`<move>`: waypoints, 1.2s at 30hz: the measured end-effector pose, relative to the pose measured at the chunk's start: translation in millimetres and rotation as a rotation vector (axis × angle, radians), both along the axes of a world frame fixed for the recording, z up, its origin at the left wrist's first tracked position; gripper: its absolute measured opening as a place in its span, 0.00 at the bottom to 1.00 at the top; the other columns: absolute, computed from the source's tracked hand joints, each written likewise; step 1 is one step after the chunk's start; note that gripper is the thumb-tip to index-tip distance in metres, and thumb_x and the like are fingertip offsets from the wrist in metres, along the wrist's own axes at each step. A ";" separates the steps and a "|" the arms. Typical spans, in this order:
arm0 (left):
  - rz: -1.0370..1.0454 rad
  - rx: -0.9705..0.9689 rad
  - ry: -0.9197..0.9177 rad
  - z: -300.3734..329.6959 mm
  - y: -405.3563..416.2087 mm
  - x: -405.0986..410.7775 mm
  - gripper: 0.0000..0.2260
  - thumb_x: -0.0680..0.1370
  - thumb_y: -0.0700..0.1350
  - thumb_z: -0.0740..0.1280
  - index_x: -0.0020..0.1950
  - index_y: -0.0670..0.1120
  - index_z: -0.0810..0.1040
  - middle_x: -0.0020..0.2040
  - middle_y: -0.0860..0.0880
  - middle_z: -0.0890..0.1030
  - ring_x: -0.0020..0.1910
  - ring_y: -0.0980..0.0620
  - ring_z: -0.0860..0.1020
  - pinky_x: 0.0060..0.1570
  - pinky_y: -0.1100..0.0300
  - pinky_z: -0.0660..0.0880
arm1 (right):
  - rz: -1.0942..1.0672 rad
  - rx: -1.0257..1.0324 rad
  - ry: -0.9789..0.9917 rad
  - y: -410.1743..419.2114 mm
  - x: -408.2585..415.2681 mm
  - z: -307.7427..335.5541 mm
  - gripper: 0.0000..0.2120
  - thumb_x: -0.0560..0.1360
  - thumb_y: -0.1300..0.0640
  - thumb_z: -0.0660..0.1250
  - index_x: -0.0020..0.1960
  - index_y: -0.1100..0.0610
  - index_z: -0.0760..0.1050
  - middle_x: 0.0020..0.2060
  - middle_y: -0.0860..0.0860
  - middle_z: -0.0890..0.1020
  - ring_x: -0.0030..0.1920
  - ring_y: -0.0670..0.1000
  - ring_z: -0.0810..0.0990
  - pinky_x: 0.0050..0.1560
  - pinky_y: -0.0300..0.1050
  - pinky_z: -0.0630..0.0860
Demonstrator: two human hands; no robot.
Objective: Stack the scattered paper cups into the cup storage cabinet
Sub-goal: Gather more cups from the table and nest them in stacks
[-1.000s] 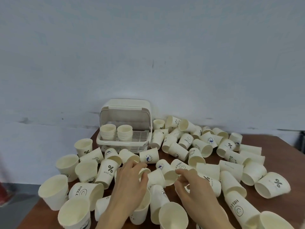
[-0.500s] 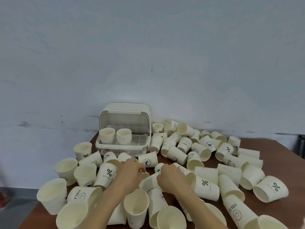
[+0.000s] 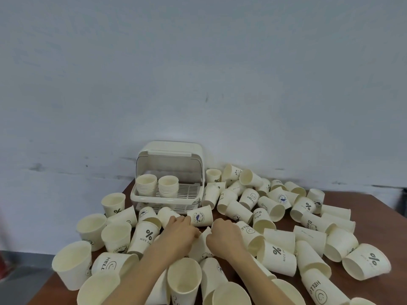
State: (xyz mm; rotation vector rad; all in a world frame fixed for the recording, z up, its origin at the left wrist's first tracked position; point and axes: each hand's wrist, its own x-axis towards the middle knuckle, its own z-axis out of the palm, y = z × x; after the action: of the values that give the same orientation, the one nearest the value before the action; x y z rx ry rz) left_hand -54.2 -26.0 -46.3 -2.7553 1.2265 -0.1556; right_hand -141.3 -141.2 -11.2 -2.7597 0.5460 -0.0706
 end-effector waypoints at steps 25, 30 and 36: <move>0.157 -0.245 -0.141 36.5 14.9 6.2 0.11 0.78 0.44 0.58 0.58 0.48 0.74 0.54 0.48 0.77 0.54 0.48 0.73 0.59 0.53 0.65 | -0.104 -0.130 -0.356 -24.7 -0.2 22.4 0.04 0.75 0.59 0.56 0.46 0.55 0.70 0.36 0.51 0.76 0.40 0.56 0.75 0.37 0.47 0.70; 0.214 -0.351 -0.123 43.2 31.6 9.0 0.11 0.80 0.49 0.54 0.54 0.48 0.74 0.51 0.50 0.78 0.51 0.49 0.74 0.55 0.54 0.67 | -0.103 -0.128 -0.357 -27.9 5.5 26.8 0.09 0.76 0.59 0.57 0.53 0.54 0.73 0.41 0.53 0.79 0.45 0.56 0.75 0.40 0.46 0.70; 0.264 -0.483 -0.144 51.7 40.3 13.5 0.11 0.81 0.50 0.54 0.52 0.48 0.74 0.49 0.50 0.78 0.47 0.50 0.75 0.54 0.55 0.68 | -0.056 -0.147 -0.349 -15.3 18.0 26.0 0.11 0.76 0.59 0.58 0.55 0.53 0.74 0.42 0.52 0.79 0.45 0.55 0.77 0.42 0.47 0.74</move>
State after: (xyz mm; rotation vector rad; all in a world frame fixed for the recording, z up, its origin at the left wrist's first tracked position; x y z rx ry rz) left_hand -40.7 14.3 5.4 -3.2017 0.8664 -0.6924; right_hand -123.3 -156.5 14.8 -2.7793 0.5400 -0.6149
